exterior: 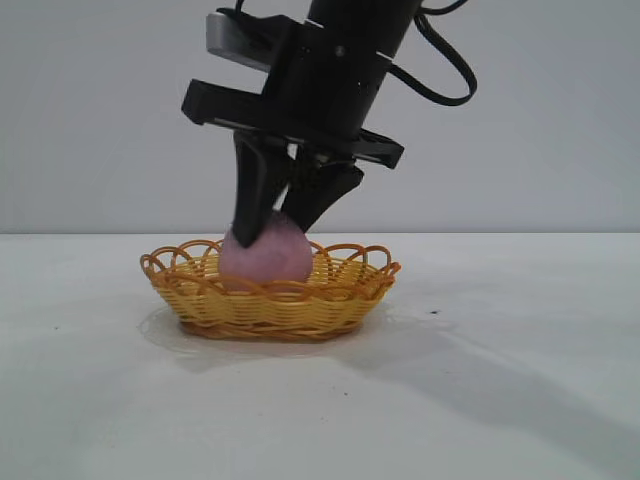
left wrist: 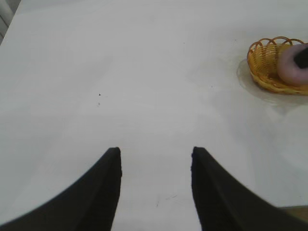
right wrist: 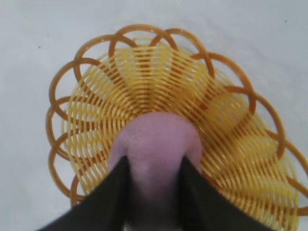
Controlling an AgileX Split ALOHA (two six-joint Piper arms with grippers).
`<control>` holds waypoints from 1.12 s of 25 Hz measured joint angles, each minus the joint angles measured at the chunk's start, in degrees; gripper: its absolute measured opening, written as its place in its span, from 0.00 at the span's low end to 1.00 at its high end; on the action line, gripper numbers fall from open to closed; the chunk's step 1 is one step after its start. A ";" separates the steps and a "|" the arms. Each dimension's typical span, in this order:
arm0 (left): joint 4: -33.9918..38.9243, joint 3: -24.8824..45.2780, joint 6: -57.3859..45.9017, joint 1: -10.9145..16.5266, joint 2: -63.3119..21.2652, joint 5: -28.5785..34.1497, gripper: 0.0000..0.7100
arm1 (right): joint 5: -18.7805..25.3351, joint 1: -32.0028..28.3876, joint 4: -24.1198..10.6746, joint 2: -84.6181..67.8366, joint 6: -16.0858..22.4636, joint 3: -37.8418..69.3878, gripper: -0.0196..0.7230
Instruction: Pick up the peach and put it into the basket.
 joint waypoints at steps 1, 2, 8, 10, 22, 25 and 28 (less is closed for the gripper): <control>0.00 0.00 0.00 0.00 0.00 0.00 0.47 | 0.12 0.00 0.00 0.00 0.00 -0.46 0.51; 0.00 0.00 0.00 0.00 0.00 0.00 0.47 | 0.50 0.00 0.00 0.00 0.00 -0.95 0.51; 0.00 0.00 0.00 0.00 0.00 0.00 0.47 | 2.25 -0.11 -1.46 -0.24 1.01 -3.81 0.55; 0.00 0.00 0.00 0.00 0.00 0.00 0.47 | 2.34 -1.07 -3.20 -0.86 3.26 -4.48 0.55; 0.00 0.00 0.00 0.00 0.00 0.00 0.47 | 6.31 -28.92 -18.33 -2.17 18.06 -4.93 0.55; 0.00 0.00 0.00 0.00 0.00 -0.09 0.47 | 6.66 -32.15 -18.46 -2.17 18.30 -4.93 0.55; 0.00 0.00 0.00 0.00 0.00 -0.09 0.47 | 6.79 -34.18 -18.46 -2.17 18.52 -4.93 0.55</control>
